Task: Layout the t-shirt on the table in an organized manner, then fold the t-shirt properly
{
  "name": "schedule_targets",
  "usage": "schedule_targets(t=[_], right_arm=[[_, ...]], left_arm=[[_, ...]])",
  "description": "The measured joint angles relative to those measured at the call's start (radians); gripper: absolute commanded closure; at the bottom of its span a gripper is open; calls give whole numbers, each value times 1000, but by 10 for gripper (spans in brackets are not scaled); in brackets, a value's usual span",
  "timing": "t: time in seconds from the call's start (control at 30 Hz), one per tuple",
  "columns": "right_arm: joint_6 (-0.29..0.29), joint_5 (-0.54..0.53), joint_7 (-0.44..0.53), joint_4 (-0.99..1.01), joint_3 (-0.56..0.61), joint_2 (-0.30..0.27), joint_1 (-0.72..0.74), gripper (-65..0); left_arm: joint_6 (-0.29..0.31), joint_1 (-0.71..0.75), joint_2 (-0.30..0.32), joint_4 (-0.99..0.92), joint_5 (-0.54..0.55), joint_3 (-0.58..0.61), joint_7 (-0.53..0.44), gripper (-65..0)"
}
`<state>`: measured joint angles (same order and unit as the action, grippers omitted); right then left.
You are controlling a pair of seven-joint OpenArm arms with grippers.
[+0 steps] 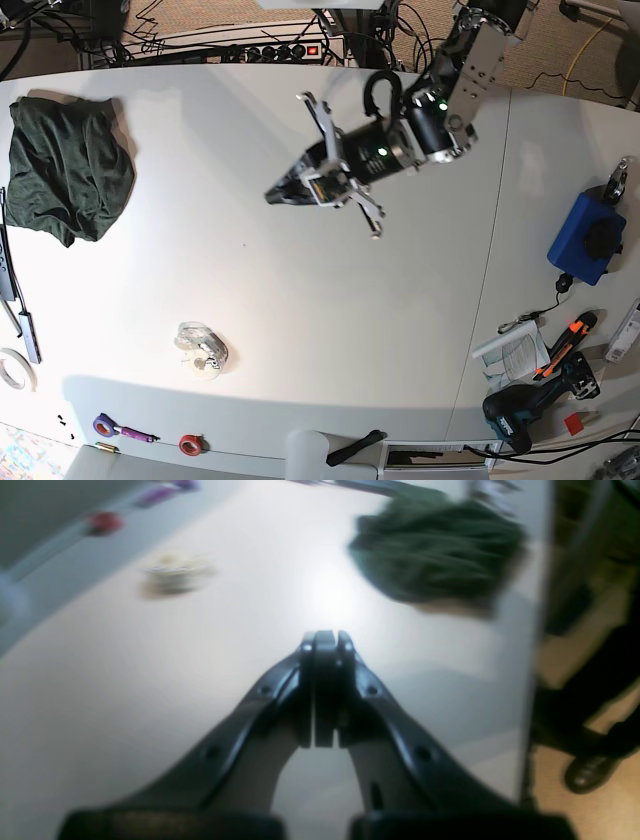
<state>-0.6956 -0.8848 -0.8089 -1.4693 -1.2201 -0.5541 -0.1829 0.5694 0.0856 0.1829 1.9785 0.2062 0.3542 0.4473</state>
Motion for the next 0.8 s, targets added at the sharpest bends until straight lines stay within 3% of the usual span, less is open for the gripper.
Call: schedule_targets(t=[0.07,0.2,0.33,0.43,0.57,0.7,0.8], right_arm=[[-2,-4,7,-71,1,6,0,0],[-1,-5,-1,-187,14,28,-35,0],[-2,-10,-53,-236,99,74,-146,0],[-2,-72,-100,-239,179,90,-238,0],[-3,-182,-195,-238,221,90,-338,0],[-5,-351,-367,-241,222,84,-458,0],[-5,-386,-432,-240,229,87,-562,0]], left_arm=[[40,1,0,0,-4,-48,-5,0],[32,45,-3,0,0,-184,-12,0],[60,160,-3,-1,85,-373,-1,0],[124,259,-5,4,310,-538,98,0],[113,414,-7,55,698,-798,278,0],[128,569,-7,87,926,-1021,526,0],[128,706,34,79,1059,-1110,690,0]])
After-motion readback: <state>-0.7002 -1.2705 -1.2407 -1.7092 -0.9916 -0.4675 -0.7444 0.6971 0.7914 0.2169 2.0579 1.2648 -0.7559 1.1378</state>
